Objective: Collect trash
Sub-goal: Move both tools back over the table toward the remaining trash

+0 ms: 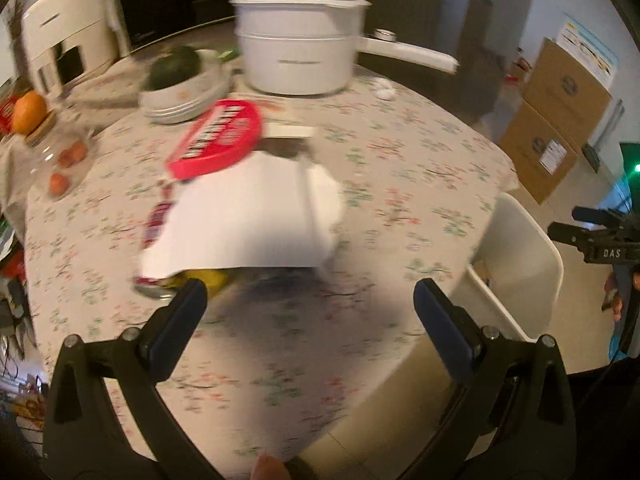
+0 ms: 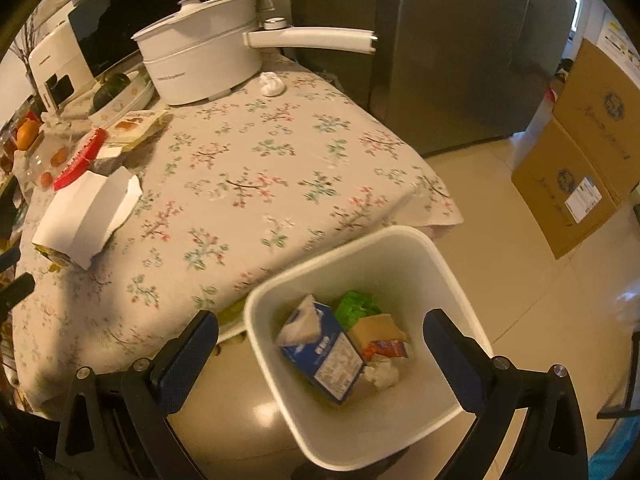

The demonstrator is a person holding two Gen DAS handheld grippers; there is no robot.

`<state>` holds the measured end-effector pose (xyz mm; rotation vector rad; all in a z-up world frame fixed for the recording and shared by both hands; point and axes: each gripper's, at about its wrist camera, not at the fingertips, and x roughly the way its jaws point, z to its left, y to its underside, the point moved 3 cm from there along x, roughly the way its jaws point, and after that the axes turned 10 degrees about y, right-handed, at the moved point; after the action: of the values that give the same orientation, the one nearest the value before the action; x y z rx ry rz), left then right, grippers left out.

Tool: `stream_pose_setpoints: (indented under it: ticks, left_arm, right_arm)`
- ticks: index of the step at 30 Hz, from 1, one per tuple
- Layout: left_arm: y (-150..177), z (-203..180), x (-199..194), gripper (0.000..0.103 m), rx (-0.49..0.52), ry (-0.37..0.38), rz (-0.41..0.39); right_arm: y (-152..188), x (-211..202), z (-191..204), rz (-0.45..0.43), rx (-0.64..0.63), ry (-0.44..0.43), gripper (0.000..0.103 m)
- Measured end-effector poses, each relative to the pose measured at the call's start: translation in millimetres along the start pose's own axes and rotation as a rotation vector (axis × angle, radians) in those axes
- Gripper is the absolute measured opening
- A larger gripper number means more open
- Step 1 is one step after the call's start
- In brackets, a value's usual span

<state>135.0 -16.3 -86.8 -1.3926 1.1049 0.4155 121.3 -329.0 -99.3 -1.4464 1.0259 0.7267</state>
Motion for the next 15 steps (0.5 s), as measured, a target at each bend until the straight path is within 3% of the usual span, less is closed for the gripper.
stream_pose_setpoints:
  ticks: [15]
  left_arm:
    - [25, 103, -3, 0.102, -0.100, -0.115, 0.047]
  right_arm:
    - [-23, -5, 85, -0.021, -0.090, -0.057, 0.103]
